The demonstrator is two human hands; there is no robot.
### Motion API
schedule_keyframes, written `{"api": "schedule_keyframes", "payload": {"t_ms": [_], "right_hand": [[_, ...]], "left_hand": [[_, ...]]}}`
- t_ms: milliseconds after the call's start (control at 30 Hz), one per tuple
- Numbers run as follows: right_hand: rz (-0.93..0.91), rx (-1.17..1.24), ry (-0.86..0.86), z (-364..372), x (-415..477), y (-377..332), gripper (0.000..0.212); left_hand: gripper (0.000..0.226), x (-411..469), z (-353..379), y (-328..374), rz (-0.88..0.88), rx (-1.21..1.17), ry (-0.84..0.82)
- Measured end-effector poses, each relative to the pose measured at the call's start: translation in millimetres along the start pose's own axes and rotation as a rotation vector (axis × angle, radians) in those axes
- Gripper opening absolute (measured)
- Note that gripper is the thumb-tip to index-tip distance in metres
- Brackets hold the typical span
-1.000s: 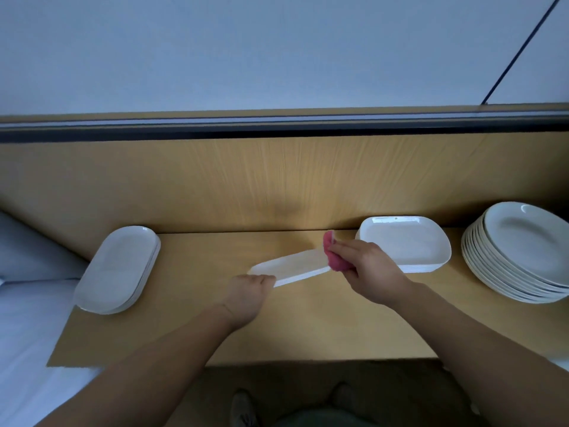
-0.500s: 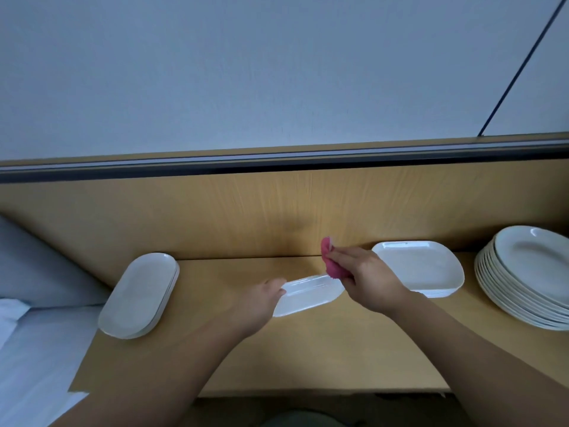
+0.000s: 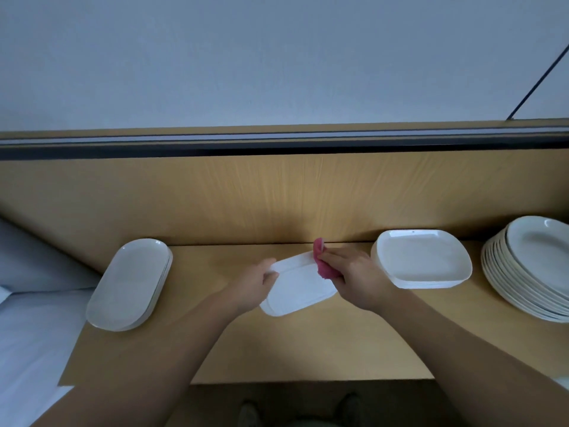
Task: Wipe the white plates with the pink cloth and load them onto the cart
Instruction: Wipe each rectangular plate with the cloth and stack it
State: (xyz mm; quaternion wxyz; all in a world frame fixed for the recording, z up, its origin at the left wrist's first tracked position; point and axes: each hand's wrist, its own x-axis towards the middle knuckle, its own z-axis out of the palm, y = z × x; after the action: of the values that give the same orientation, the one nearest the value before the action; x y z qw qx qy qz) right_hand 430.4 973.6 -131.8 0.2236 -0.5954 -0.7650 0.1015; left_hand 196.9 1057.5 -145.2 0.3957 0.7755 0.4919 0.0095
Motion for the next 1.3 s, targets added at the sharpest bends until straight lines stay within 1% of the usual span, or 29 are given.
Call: {"api": "schedule_keyframes", "payload": {"t_ms": [67, 133, 233, 300, 367, 433, 467, 533, 567, 633, 700, 767, 800, 867, 933, 1000, 1033, 1100, 1167, 1200, 1233, 1267, 1300], "right_hand": [[0.015, 0.001, -0.031, 9, 5, 3, 0.016], [0.018, 0.002, -0.052, 15, 10, 3, 0.022], [0.011, 0.037, -0.064, 23, 18, 0, 0.021], [0.014, 0.029, -0.092, 30, 26, -2, 0.016], [0.014, 0.017, -0.127, 38, 34, -5, 0.016], [0.030, -0.007, -0.176, 47, 44, -9, 0.025], [0.066, -0.022, -0.214, 51, 48, -11, 0.034], [0.143, -0.041, -0.284, 54, 53, -12, 0.053], [0.148, -0.034, -0.316, 55, 53, -12, 0.059], [0.083, -0.036, -0.396, 52, 51, -9, 0.063], [0.002, -0.093, -0.475, 50, 47, -7, 0.061], [-0.031, -0.091, -0.465, 52, 45, -4, 0.050], [-0.016, -0.054, -0.427, 52, 45, -4, 0.043], [0.074, 0.042, -0.334, 50, 47, -8, 0.032], [0.149, 0.052, -0.286, 52, 50, -13, 0.027], [0.202, -0.001, -0.301, 55, 54, -20, 0.029], [0.207, -0.040, -0.332, 55, 55, -23, 0.033], [0.178, -0.123, -0.469, 51, 57, -27, 0.054], [0.136, -0.107, -0.651, 37, 59, -28, 0.075], [0.123, -0.071, -0.716, 32, 60, -26, 0.082], [0.105, -0.038, -0.747, 30, 62, -23, 0.084], [0.079, -0.013, -0.737, 32, 64, -18, 0.082], [0.060, -0.001, -0.704, 34, 66, -15, 0.074]], "left_hand": [[0.057, 4, 0, -4, -0.032, 0.030, -0.086], [0.065, 8, -1, -6, -0.052, 0.027, -0.132], [0.065, 12, -1, -7, -0.088, 0.000, -0.144], [0.064, 14, -1, -8, -0.098, -0.001, -0.139], [0.061, 14, -1, -8, -0.095, 0.004, -0.136], [0.055, 14, -1, -6, -0.077, 0.002, -0.131], [0.048, 15, -1, -5, -0.064, -0.001, -0.125], [0.026, 16, 0, -6, -0.039, -0.001, -0.100], [0.015, 17, 1, -7, -0.039, 0.004, -0.083], [0.008, 18, 3, -11, -0.054, -0.002, -0.057], [0.013, 18, 4, -13, -0.065, -0.043, -0.050], [0.015, 18, 6, -16, -0.059, -0.079, -0.037], [0.015, 17, 7, -17, -0.055, -0.094, -0.032], [0.019, 15, 9, -16, -0.047, -0.119, -0.017], [0.025, 15, 11, -15, -0.029, -0.128, 0.003], [0.028, 14, 12, -14, -0.028, -0.133, 0.006], [0.027, 14, 13, -15, -0.034, -0.137, 0.005], [0.023, 14, 14, -17, -0.054, -0.140, 0.005], [0.022, 14, 14, -20, -0.055, -0.140, 0.014], [0.022, 14, 15, -22, -0.051, -0.142, 0.023], [0.022, 13, 14, -23, -0.044, -0.142, 0.030], [0.023, 13, 15, -23, -0.038, -0.145, 0.035], [0.023, 12, 16, -23, -0.032, -0.140, 0.035]]}}
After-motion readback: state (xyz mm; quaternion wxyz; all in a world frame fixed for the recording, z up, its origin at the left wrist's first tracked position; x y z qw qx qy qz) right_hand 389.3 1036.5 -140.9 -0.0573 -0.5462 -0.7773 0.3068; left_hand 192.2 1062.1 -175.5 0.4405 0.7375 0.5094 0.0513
